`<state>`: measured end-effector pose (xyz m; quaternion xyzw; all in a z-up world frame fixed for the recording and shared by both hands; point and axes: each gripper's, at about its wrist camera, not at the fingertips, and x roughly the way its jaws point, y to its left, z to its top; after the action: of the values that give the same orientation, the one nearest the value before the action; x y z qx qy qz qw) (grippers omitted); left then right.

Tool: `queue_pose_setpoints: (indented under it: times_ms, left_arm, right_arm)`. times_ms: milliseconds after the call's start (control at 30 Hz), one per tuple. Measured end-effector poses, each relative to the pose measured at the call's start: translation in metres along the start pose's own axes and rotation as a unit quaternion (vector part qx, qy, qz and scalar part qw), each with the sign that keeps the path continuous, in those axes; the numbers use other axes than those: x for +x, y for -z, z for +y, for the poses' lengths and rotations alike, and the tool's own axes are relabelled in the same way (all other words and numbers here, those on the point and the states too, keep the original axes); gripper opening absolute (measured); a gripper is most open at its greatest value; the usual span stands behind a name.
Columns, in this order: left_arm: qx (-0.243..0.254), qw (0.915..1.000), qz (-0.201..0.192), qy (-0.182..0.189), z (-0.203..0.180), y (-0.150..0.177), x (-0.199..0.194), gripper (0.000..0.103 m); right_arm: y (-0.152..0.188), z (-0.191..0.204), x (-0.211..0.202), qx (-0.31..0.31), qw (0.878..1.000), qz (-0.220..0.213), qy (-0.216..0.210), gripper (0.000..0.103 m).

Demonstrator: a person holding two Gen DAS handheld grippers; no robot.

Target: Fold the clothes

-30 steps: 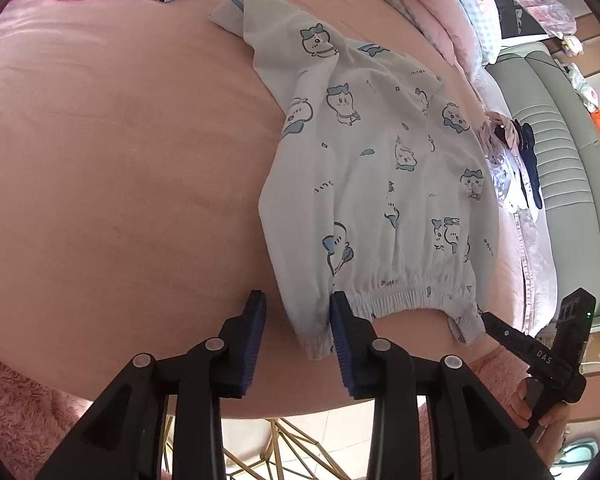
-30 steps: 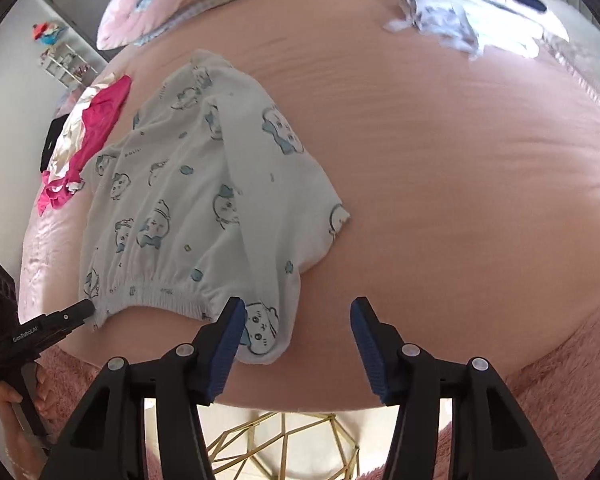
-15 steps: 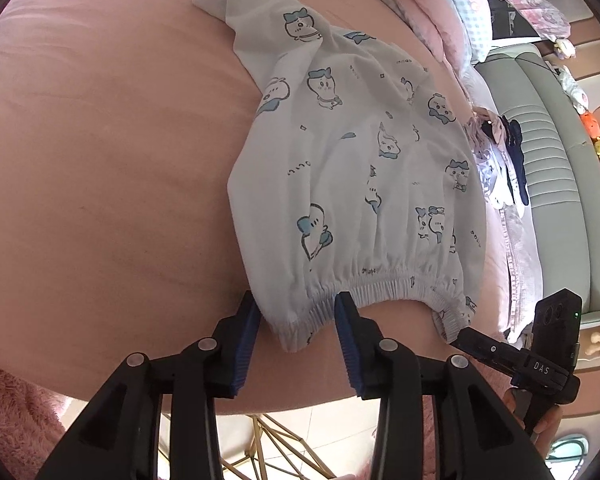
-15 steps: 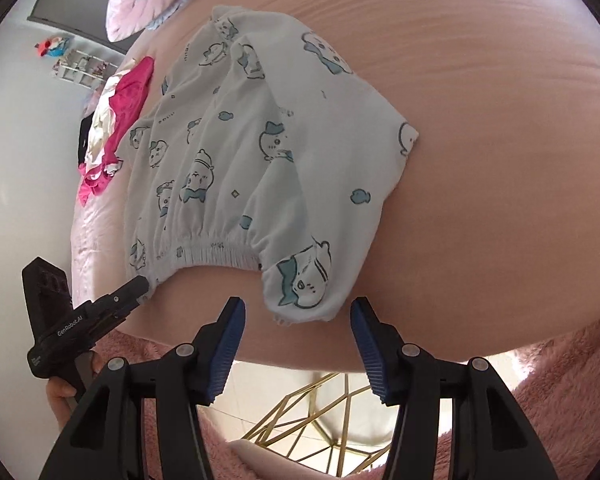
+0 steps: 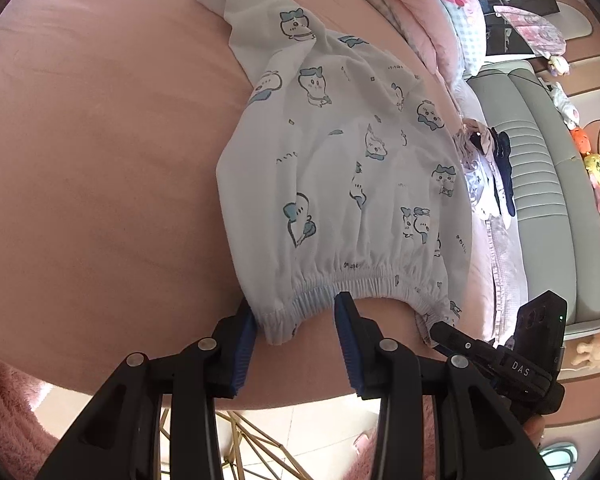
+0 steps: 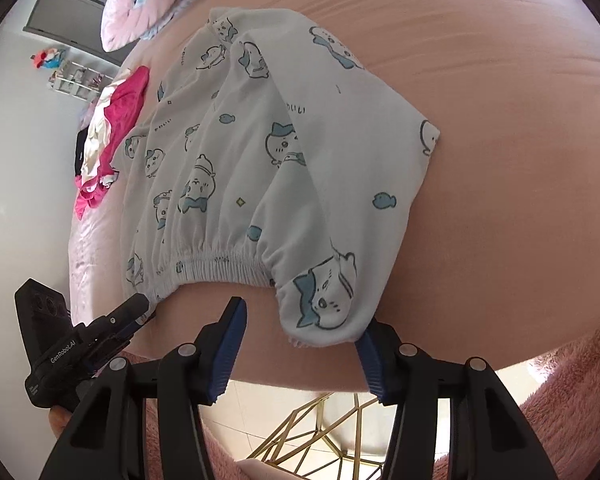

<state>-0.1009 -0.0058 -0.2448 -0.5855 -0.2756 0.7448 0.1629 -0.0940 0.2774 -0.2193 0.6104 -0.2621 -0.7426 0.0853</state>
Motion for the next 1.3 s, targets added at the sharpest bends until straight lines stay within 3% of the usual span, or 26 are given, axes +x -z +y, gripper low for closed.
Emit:
queue_pose_setpoints:
  times_ms: [100, 167, 200, 233, 267, 300, 400, 567, 633, 667, 800, 933, 1067, 1200, 1300]
  left_arm:
    - [-0.015, 0.9998, -0.009, 0.013, 0.003, -0.003, 0.001, 0.035]
    - [-0.02, 0.9996, -0.016, 0.013, 0.003, -0.005, 0.003, 0.035]
    - [-0.019, 0.9996, -0.018, 0.01, 0.002, -0.006, 0.005, 0.034]
    - [-0.01, 0.9997, -0.019, -0.007, -0.002, -0.005, 0.005, 0.017]
    - [0.002, 0.9994, -0.019, -0.03, -0.006, -0.004, 0.006, 0.011]
    - [0.008, 0.9992, -0.02, -0.034, -0.009, -0.002, 0.006, 0.011]
    - [0.006, 0.9991, -0.028, -0.03, -0.008, 0.002, 0.005, 0.011]
    - [-0.006, 0.9998, -0.018, -0.008, 0.001, 0.0, 0.006, 0.012]
    - [0.009, 0.9994, -0.029, -0.015, -0.006, 0.0, -0.005, 0.009]
    - [0.014, 0.999, -0.04, -0.011, -0.009, 0.0, -0.013, 0.008]
    - [0.045, 0.9956, -0.081, 0.016, -0.032, -0.001, -0.053, 0.008]
    - [0.107, 0.9859, -0.122, 0.041, -0.07, 0.004, -0.1, 0.008]
    - [0.129, 0.9774, -0.144, 0.085, -0.096, 0.004, -0.136, 0.008]
    - [0.137, 0.9798, -0.132, 0.061, -0.102, -0.012, -0.129, 0.008]
    - [0.115, 0.9881, -0.095, 0.036, -0.088, -0.041, -0.093, 0.008]
  right_arm:
    - [-0.001, -0.003, 0.001, 0.016, 1.0, -0.021, -0.008, 0.052]
    - [-0.003, -0.004, -0.002, 0.026, 0.999, -0.047, -0.008, 0.041]
    - [-0.005, -0.005, -0.003, 0.026, 0.998, -0.057, -0.002, 0.031]
    - [-0.007, -0.003, -0.001, 0.025, 0.998, -0.055, 0.003, 0.022]
    - [-0.008, -0.001, 0.002, 0.023, 0.998, -0.051, 0.008, 0.017]
    - [-0.009, 0.001, 0.004, 0.022, 0.999, -0.046, 0.013, 0.013]
    - [-0.004, 0.007, 0.002, 0.011, 0.998, -0.058, 0.033, 0.014]
    - [-0.005, -0.004, 0.011, 0.042, 0.997, -0.058, 0.006, 0.02]
    - [-0.005, 0.0, 0.003, 0.027, 0.998, -0.061, -0.008, 0.01]
    - [-0.005, 0.002, -0.004, 0.021, 0.997, -0.068, -0.012, 0.009]
    - [-0.01, 0.007, -0.054, 0.0, 0.992, -0.119, -0.029, 0.008]
    - [-0.009, 0.029, -0.112, -0.051, 0.983, -0.172, -0.036, 0.008]
    - [-0.002, 0.051, -0.163, -0.096, 0.971, -0.214, -0.049, 0.008]
    - [-0.013, 0.067, -0.165, -0.111, 0.97, -0.214, -0.043, 0.008]
    - [-0.038, 0.055, -0.126, -0.089, 0.982, -0.169, -0.015, 0.008]
